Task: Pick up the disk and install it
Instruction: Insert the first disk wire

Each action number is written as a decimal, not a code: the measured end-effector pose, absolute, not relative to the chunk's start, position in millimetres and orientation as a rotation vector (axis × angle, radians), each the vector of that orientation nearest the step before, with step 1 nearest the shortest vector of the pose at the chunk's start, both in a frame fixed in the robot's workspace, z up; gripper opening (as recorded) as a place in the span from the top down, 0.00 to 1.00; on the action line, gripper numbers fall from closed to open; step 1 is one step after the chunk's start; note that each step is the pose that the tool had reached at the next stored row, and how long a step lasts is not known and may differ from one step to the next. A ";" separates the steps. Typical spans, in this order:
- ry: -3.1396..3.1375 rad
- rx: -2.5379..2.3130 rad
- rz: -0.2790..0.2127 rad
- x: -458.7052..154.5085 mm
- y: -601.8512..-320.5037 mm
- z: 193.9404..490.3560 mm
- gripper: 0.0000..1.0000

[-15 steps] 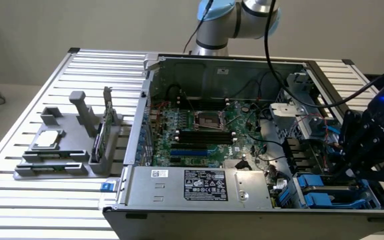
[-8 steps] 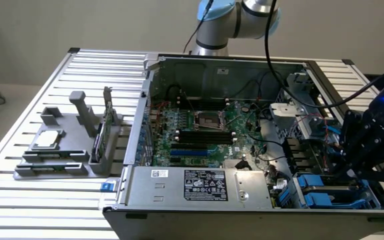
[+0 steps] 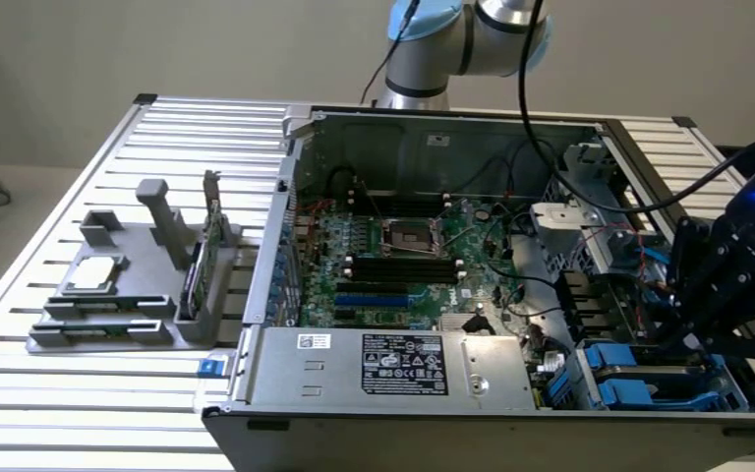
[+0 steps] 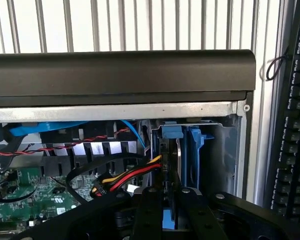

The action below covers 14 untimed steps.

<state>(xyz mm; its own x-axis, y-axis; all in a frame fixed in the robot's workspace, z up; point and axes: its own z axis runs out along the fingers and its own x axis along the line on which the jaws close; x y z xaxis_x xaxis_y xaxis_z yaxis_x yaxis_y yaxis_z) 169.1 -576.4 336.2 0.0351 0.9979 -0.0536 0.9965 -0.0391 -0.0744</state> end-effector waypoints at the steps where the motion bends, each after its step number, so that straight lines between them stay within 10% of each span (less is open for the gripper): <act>1: -2.169 -2.246 0.141 169.1 -576.4 336.2 0.84; 14: -2.204 -2.212 0.144 169.1 -578.0 336.2 0.84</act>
